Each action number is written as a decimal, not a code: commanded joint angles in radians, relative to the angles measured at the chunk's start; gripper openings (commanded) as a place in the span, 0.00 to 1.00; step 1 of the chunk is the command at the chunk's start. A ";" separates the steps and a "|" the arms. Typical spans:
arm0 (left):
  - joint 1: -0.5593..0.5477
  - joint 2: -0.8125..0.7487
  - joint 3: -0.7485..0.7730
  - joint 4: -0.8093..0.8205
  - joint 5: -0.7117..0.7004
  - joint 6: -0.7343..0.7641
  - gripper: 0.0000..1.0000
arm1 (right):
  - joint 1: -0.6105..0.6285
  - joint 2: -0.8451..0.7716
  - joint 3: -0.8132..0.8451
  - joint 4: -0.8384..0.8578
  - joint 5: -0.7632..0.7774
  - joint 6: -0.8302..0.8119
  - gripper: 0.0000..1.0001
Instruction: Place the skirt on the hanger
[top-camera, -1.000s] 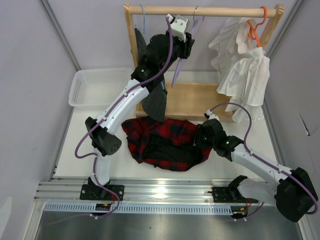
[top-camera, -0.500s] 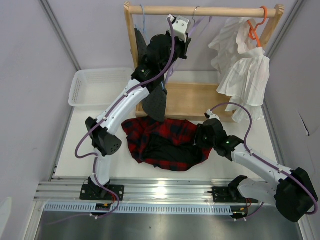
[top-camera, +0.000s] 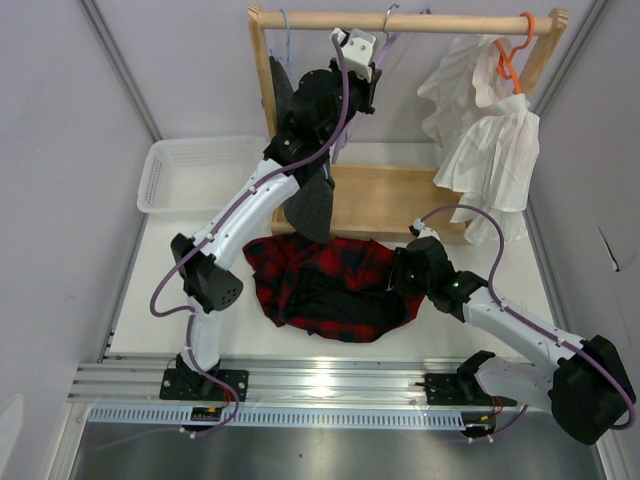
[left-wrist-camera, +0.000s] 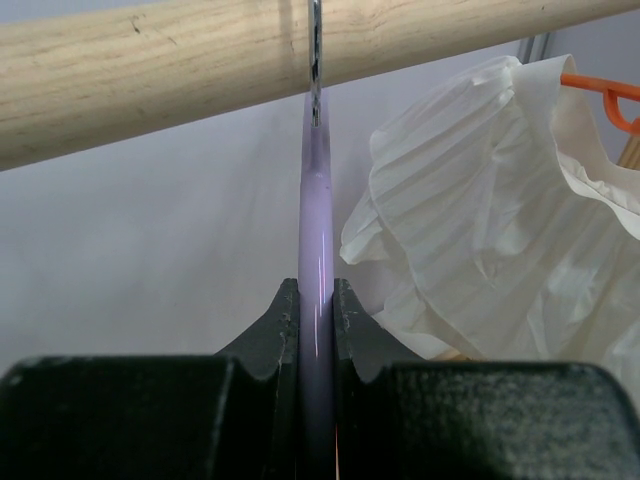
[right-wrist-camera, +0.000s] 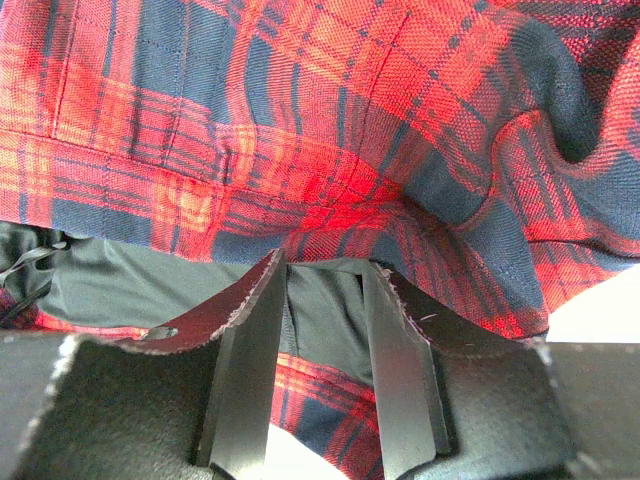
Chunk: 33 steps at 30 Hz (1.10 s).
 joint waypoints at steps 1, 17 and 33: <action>-0.007 -0.089 -0.042 0.162 0.003 0.029 0.00 | -0.004 -0.010 0.000 0.040 -0.003 -0.018 0.42; -0.012 -0.165 -0.115 0.199 0.010 0.032 0.00 | -0.007 -0.016 -0.003 0.035 -0.001 -0.019 0.42; -0.015 -0.350 -0.367 0.136 0.084 0.039 0.00 | -0.010 -0.037 0.011 0.011 0.005 -0.021 0.42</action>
